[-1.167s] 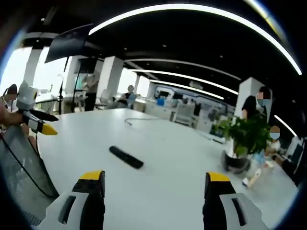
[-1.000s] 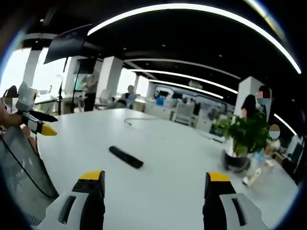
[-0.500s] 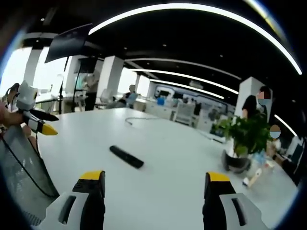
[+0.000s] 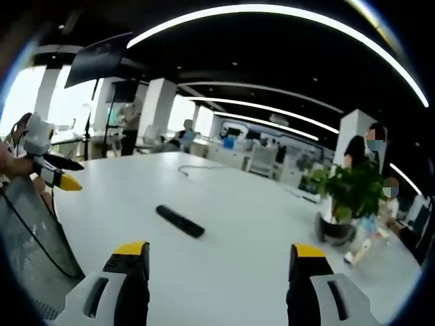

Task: Press the specified remote control buttons in sequence, fully releasing each button before pressing the next.

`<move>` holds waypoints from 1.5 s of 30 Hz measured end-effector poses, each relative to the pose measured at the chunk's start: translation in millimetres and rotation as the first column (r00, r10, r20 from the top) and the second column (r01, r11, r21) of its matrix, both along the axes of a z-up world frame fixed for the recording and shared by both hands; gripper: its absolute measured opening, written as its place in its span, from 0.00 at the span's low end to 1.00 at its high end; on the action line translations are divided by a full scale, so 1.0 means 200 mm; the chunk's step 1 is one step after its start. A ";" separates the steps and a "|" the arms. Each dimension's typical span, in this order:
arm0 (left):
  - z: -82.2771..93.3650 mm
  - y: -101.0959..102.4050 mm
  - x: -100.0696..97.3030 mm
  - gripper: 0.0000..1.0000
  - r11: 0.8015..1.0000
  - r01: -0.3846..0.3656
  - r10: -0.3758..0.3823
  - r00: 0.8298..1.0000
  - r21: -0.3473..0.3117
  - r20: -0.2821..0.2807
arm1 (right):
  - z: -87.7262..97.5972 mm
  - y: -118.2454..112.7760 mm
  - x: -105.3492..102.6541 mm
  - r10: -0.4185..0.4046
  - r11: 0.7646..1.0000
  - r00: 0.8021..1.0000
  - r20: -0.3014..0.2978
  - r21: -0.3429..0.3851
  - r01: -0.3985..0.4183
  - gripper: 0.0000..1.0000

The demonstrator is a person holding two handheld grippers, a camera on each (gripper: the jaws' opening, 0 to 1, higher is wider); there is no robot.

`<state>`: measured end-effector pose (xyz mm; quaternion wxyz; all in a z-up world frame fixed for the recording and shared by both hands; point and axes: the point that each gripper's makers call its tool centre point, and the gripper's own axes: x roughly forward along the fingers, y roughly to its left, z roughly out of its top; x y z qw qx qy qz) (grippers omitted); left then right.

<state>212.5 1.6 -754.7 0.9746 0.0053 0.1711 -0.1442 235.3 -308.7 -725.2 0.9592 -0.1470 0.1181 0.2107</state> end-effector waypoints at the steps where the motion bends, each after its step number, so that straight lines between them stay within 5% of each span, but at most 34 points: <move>1: 0.00 0.00 0.00 0.87 1.000 0.000 0.000 1.000 0.000 0.000 | 0.00 0.00 0.00 0.000 1.000 1.000 -0.001 0.000 0.000 0.83; 25: 0.01 0.02 0.03 0.87 1.000 0.000 0.000 1.000 -0.018 0.022 | 0.07 0.06 -0.02 0.032 0.999 0.998 0.063 0.033 -0.034 0.84; 29: 0.03 0.03 0.04 0.88 1.000 -0.009 0.010 0.999 -0.029 0.037 | 0.01 0.04 0.00 0.024 1.000 1.000 0.011 0.007 -0.024 0.84; 45: 0.04 -0.03 0.03 0.88 0.998 0.054 -0.052 0.997 -0.019 0.054 | 0.01 -0.02 0.01 -0.023 1.000 1.000 0.010 0.003 0.023 0.82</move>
